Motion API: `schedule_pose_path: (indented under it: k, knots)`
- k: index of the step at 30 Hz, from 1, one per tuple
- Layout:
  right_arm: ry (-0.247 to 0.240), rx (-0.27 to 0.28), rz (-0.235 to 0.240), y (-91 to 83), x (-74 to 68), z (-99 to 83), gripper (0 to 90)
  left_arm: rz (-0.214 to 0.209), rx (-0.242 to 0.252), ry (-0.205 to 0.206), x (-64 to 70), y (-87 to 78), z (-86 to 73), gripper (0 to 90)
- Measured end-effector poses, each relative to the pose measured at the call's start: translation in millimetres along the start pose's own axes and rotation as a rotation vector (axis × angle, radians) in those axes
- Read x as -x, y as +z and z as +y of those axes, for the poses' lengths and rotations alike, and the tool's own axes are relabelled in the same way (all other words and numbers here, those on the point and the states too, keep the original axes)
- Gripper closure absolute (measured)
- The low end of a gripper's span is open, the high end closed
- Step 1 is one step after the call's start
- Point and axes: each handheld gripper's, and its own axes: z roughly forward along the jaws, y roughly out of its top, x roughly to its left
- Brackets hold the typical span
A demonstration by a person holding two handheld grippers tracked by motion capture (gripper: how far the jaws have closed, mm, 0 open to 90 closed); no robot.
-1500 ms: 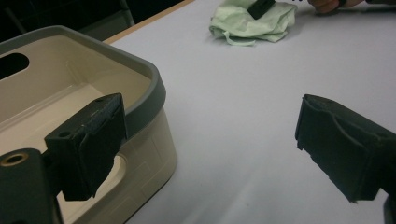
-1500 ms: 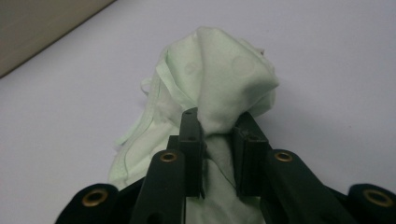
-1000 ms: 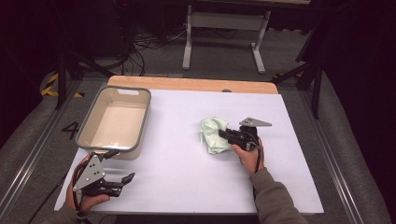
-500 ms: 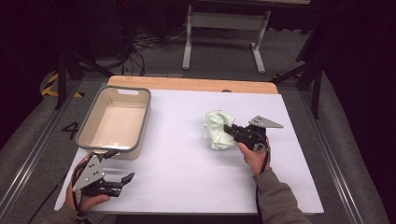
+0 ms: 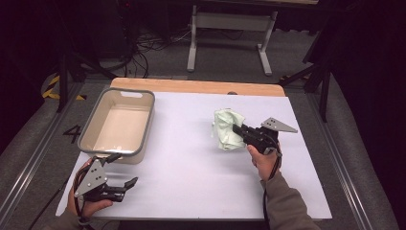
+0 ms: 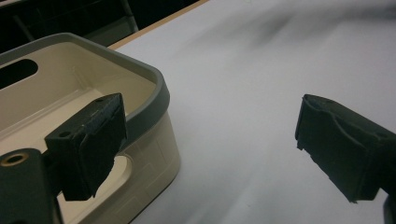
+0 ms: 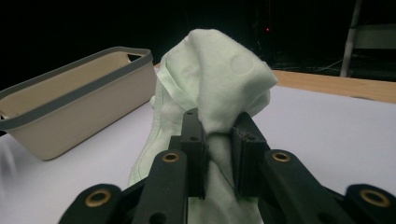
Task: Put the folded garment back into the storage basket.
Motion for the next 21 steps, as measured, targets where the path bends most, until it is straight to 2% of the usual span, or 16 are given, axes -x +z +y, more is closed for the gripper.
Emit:
schedule_pose_path:
  k: [6, 11, 21]
  knots:
    - [-0.010, 0.021, 0.000, -1.7, -5.2, 5.1, 77.8, -0.002, -0.001, -0.002, -0.2, 0.5, -1.3, 10.1]
    - [-0.023, 0.041, 0.002, -1.2, -12.4, 8.9, 77.8, 0.012, -0.005, 0.020, 1.2, -0.3, -0.5, 10.5]
    - [-0.032, 0.062, 0.020, 6.4, -21.4, 15.1, 77.8, -0.004, -0.005, 0.006, 1.2, 1.0, -1.4, 9.9]
